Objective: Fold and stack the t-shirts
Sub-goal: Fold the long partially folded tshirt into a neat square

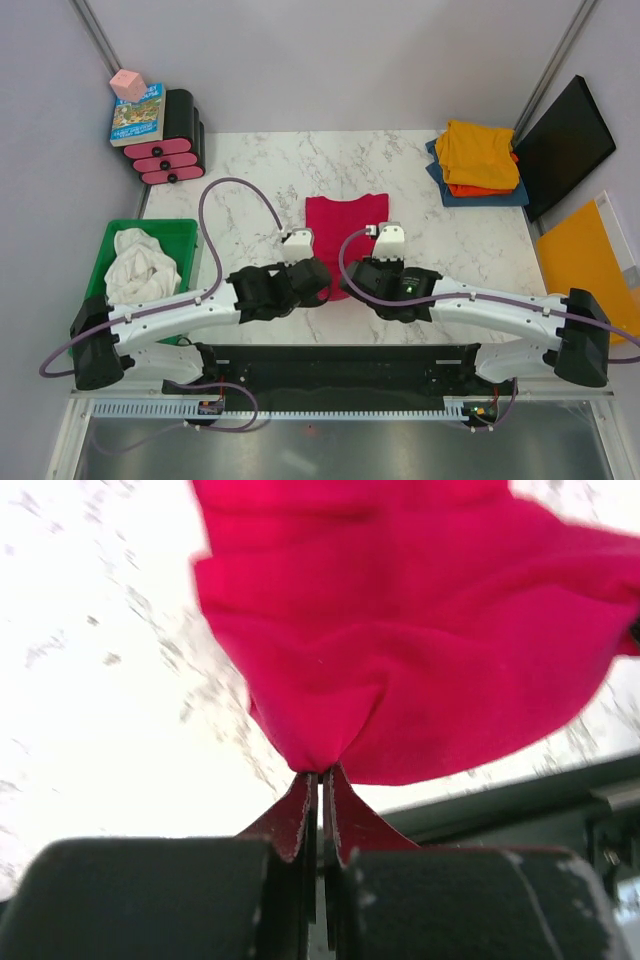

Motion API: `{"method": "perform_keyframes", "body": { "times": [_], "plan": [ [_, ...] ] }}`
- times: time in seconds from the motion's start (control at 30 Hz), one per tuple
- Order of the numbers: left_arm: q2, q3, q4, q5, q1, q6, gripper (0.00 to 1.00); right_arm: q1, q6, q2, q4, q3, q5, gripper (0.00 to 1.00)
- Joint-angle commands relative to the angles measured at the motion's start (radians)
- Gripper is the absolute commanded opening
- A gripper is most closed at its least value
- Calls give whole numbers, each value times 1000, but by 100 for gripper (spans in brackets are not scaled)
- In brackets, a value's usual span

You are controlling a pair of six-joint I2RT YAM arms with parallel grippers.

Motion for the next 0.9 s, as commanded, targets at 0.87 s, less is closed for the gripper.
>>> {"method": "perform_keyframes", "body": {
  "times": [0.87],
  "plan": [
    [577, 565, 220, 120, 518, 524, 2, -565, -412, 513, 379, 429, -250, 0]
  ]
}}
